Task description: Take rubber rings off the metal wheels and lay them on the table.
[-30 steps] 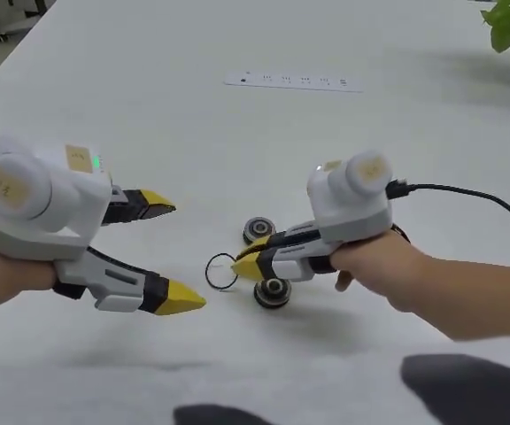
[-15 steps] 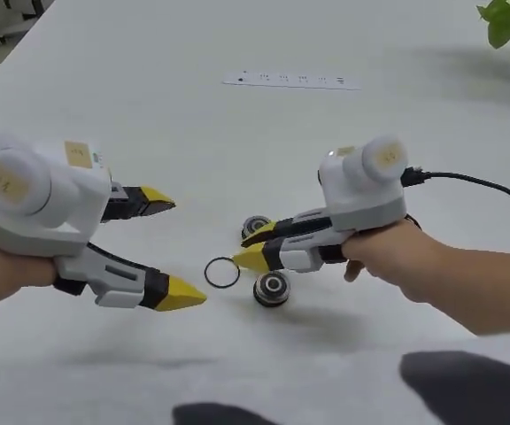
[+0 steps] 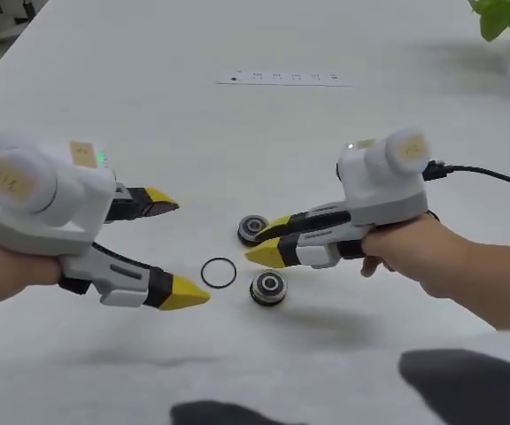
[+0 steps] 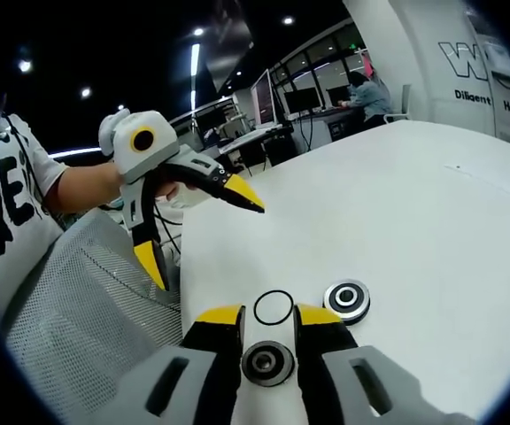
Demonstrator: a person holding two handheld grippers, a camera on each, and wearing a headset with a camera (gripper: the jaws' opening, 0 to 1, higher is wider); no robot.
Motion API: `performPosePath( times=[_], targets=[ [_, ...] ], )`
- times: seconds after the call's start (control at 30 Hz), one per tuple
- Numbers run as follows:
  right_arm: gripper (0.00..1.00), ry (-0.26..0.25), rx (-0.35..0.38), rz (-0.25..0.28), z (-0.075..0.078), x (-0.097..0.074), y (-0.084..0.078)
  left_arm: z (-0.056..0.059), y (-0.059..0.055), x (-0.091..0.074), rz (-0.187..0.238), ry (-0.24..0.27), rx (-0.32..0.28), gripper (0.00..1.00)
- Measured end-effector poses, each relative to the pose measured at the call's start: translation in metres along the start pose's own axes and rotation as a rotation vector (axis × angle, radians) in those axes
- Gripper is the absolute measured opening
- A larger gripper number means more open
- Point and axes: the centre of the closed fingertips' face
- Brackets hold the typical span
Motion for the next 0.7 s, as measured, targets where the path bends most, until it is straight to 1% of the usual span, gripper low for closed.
performPosePath(
  times=[0.27, 0.5, 0.7],
  targets=[
    [0.2, -0.003, -0.013, -0.01, 0.0, -0.01, -0.006, 0.004, 0.003, 0.007, -0.008, -0.026, 0.011, 0.74],
    [0.21, -0.01, -0.019, -0.018, 0.003, -0.017, -0.009, 0.005, 0.005, 0.012, -0.012, -0.038, 0.018, 0.73],
    [0.21, -0.014, -0.014, -0.024, 0.004, -0.02, -0.014, 0.006, 0.005, 0.017, -0.019, -0.051, 0.026, 0.71]
  ],
)
Point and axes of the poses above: the centre of the closed fingertips' face, and the gripper's own axes: x roughly forward along the fingers, z roughly to its right, y roughly out of its top, and after that the axes turned 9 degrees about z, right-handed
